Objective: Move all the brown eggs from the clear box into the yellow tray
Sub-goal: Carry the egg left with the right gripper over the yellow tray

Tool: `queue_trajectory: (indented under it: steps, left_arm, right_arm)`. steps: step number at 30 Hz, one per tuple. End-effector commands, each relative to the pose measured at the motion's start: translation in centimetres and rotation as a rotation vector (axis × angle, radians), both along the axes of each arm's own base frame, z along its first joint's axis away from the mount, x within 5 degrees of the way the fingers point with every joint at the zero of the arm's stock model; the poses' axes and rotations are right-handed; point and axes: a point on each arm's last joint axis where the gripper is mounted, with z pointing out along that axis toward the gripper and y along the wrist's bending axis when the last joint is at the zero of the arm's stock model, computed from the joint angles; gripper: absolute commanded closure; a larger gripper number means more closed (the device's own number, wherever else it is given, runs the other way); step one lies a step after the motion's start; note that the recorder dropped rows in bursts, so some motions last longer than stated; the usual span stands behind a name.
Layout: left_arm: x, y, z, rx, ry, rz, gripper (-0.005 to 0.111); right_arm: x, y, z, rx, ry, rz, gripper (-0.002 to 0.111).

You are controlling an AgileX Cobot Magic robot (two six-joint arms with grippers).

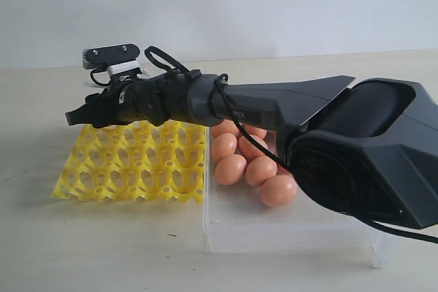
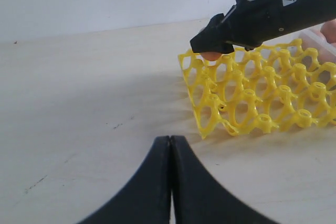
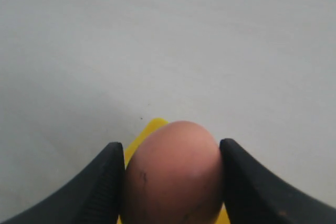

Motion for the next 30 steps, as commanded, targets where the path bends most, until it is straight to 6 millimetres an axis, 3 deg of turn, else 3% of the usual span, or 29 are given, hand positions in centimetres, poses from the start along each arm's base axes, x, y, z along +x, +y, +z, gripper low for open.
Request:
queue_trajectory:
  steps: [1, 5, 11, 15, 23, 30]
  left_arm:
    - [0.0, 0.0, 0.3, -0.007, -0.019, -0.003, 0.107]
    - [0.0, 0.0, 0.3, -0.007, -0.019, -0.003, 0.107]
    - [0.0, 0.0, 0.3, -0.007, -0.019, -0.003, 0.107]
    - [0.0, 0.0, 0.3, -0.007, -0.019, -0.003, 0.107]
    - [0.0, 0.0, 0.3, -0.007, -0.019, -0.003, 0.107]
    - [0.0, 0.0, 0.3, -0.007, -0.019, -0.003, 0.107]
  right_arm:
    - [0.4, 0.0, 0.4, 0.029, -0.027, -0.009, 0.108]
    - [0.4, 0.0, 0.3, 0.026, -0.027, -0.008, 0.101]
    - [0.7, -0.2, 0.3, 0.022, -0.035, -0.010, 0.064]
    - [0.8, -0.3, 0.7, 0.023, -0.044, -0.008, 0.049]
    - [1.0, 0.0, 2.1, 0.014, -0.052, 0.006, 0.046]
    - [0.6, -0.3, 6.9, 0.013, -0.045, 0.019, 0.046]
